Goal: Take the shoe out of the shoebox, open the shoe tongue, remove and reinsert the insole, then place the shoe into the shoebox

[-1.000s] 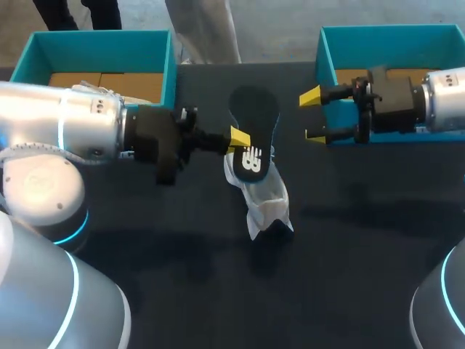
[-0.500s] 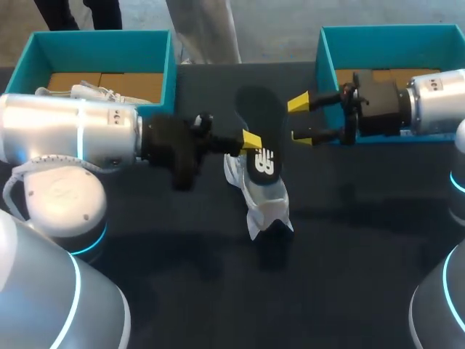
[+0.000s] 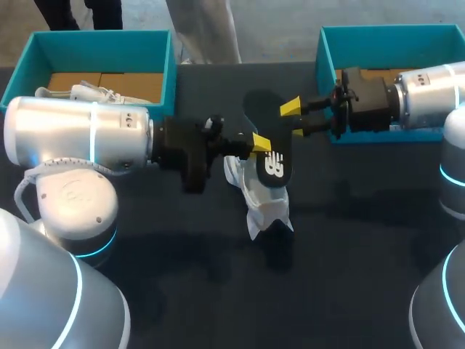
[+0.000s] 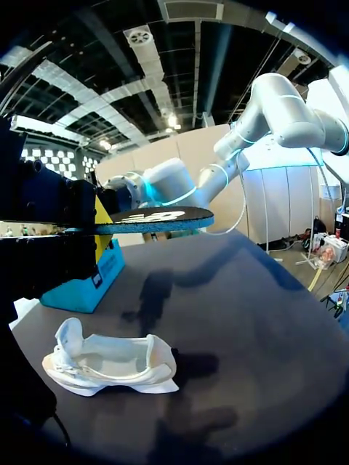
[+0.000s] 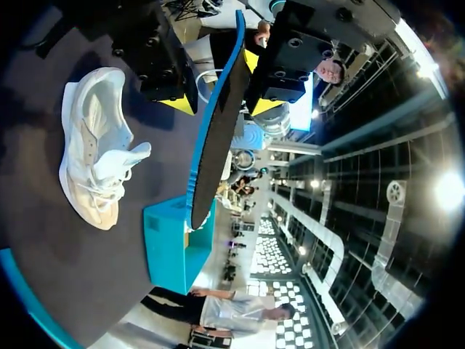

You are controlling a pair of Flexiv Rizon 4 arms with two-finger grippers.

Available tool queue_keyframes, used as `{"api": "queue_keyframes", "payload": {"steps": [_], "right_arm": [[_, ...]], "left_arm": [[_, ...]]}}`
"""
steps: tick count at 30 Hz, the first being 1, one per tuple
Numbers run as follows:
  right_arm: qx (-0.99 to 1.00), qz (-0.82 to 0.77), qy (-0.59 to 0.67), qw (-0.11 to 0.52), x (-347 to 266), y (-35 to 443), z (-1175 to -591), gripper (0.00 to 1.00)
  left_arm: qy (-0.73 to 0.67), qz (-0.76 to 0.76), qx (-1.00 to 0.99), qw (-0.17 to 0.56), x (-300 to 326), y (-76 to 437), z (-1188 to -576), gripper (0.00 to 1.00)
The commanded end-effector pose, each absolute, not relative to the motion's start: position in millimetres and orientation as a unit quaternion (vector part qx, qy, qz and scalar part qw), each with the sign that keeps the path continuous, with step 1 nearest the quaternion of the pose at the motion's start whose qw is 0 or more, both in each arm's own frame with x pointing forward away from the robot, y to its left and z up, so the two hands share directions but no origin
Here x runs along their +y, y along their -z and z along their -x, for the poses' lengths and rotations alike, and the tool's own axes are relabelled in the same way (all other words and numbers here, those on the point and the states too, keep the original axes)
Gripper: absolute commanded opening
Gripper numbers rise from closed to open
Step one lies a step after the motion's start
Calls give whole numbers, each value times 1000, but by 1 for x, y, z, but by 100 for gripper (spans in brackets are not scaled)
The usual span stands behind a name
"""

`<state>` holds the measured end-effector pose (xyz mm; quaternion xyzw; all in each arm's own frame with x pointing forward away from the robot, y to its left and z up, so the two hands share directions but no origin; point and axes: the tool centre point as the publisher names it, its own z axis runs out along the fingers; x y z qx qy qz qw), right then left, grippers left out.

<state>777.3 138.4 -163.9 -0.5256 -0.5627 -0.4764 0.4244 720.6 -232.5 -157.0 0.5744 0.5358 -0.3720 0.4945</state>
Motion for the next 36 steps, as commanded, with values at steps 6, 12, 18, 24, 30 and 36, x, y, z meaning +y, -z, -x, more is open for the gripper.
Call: {"api": "queue_keyframes", "payload": {"steps": [6,12,18,24,30,36], "right_arm": [[-573,516,462,439,143,162,-778,40],[-572,515,455,447,146,165,-774,38],[-569,513,458,451,152,167,-773,31],[-568,513,458,453,154,168,-773,4],[-568,514,459,450,154,167,-772,0],[-562,521,463,446,153,171,-774,0]], "left_arm": [[373,-576,533,495,-234,160,-723,0],[371,-576,533,496,-233,160,-726,0],[371,-573,534,498,-233,162,-727,0],[373,-568,537,499,-235,163,-727,0],[374,-564,543,498,-235,163,-729,0],[374,-557,579,463,-225,165,-728,100]]}}
